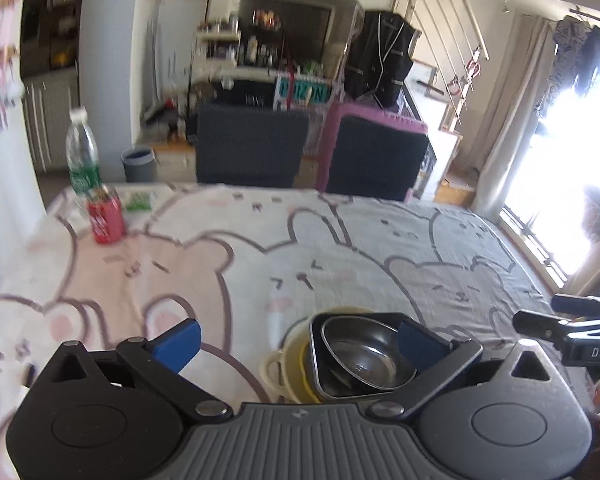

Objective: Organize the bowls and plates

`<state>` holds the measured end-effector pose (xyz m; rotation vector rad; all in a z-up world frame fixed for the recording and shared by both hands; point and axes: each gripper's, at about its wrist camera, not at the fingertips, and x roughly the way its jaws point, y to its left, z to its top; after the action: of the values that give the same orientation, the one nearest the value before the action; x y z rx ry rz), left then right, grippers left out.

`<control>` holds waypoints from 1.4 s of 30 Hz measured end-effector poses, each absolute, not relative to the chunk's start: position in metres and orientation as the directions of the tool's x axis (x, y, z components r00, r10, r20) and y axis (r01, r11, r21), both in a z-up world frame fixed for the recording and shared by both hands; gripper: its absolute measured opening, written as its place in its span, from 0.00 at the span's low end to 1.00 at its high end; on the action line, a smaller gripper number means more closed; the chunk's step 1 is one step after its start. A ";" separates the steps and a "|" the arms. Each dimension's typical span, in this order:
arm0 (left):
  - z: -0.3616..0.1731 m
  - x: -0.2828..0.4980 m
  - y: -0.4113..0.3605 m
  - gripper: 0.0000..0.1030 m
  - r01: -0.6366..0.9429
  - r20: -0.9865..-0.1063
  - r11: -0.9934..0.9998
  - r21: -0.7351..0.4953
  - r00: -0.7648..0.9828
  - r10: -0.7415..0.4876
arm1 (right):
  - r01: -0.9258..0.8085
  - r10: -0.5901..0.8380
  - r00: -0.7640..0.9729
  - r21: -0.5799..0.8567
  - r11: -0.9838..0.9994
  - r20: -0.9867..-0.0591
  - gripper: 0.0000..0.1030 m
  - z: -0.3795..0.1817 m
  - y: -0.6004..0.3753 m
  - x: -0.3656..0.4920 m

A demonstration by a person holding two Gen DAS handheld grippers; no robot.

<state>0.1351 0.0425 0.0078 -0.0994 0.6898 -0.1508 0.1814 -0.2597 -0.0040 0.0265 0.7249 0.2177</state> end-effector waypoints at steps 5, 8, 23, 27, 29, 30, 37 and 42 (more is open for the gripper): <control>0.020 0.097 0.041 1.00 0.132 -0.563 0.983 -0.130 0.806 -0.183 | -0.183 0.212 0.774 0.109 0.977 -0.596 1.00 0.006 -0.261 0.151; 0.018 0.076 0.040 1.00 0.102 -0.529 0.989 -0.105 0.837 -0.142 | -0.174 0.201 0.806 0.101 0.980 -0.557 1.00 0.009 -0.259 0.129; -0.025 0.015 0.032 1.00 0.074 -0.467 0.997 -0.033 0.881 -0.081 | -0.085 0.082 0.878 0.015 0.996 -0.471 1.00 -0.022 -0.250 0.054; -0.033 0.006 0.031 1.00 0.063 -0.458 0.998 -0.020 0.886 -0.065 | -0.080 0.070 0.882 -0.003 0.997 -0.466 1.00 -0.032 -0.245 0.041; -0.038 0.003 0.032 1.00 0.059 -0.461 0.998 -0.022 0.885 -0.062 | -0.080 0.070 0.884 -0.002 0.997 -0.463 1.00 -0.034 -0.244 0.037; -0.040 0.001 0.032 1.00 0.056 -0.462 0.998 -0.021 0.885 -0.059 | -0.079 0.070 0.884 -0.001 0.997 -0.463 1.00 -0.036 -0.244 0.035; -0.053 -0.006 0.026 1.00 0.058 -0.477 0.998 0.011 0.878 -0.045 | -0.065 0.063 0.893 0.010 0.998 -0.445 1.00 -0.043 -0.246 0.015; -0.058 -0.010 0.020 1.00 0.059 -0.472 0.998 0.038 0.881 -0.034 | -0.067 0.057 0.896 -0.006 0.998 -0.440 1.00 -0.046 -0.244 0.010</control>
<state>-0.0098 0.0202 -0.0581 0.0520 0.4903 -0.0487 0.0099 -0.2442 -0.0458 -0.0215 0.4556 0.0644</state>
